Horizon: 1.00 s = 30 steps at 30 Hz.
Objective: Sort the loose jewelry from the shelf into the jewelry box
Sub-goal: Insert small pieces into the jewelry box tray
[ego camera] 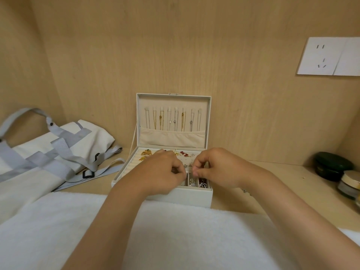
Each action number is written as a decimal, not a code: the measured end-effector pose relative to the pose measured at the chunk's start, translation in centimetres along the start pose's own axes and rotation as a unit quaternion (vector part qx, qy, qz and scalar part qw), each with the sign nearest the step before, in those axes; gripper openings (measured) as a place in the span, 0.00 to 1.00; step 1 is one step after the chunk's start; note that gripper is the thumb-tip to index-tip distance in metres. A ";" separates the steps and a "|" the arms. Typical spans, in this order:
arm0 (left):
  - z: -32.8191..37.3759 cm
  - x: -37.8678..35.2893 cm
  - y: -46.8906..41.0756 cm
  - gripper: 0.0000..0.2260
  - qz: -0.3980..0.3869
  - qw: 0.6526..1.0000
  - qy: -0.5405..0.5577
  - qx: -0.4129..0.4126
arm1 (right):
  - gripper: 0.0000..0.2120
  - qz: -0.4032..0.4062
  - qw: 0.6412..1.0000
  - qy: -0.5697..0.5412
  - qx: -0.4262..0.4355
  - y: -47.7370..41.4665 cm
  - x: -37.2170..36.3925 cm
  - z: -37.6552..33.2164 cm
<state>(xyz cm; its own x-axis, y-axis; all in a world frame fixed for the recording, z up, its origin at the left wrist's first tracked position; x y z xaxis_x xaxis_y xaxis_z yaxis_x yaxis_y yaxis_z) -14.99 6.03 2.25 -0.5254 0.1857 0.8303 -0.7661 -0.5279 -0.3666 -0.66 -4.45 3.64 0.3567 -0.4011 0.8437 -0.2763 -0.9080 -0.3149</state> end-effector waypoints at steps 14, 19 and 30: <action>1.5 -0.5 -0.1 0.05 0.096 0.994 0.030 -0.034 | 0.05 0.063 0.997 -0.039 -0.004 1.3 2.4 1.5; 5.7 -2.1 -0.6 0.06 0.101 0.983 0.151 -0.035 | 0.05 0.068 0.996 -0.015 -0.057 4.3 5.8 5.7; 13.4 -10.4 -5.4 0.08 0.014 0.990 0.084 -0.108 | 0.07 0.074 0.987 -0.001 -0.143 9.2 6.0 14.3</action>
<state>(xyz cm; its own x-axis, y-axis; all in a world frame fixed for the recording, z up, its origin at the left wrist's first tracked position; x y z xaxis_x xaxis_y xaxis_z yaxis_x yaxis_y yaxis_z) -0.41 -4.16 1.17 -0.5880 0.3187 0.7434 -0.8021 -0.3485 -0.4850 11.70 -16.99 -0.41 0.2953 -0.5273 0.7967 -0.5660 -0.7683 -0.2988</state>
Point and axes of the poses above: each hand's wrist, its own y-axis away from the middle knuckle, its own x-axis out of the back of the hand, z = x × y, the point moved 3 cm from there along -y, towards the middle knuckle, and after that the axes turned 11 degrees about z, right-handed, at the moved point
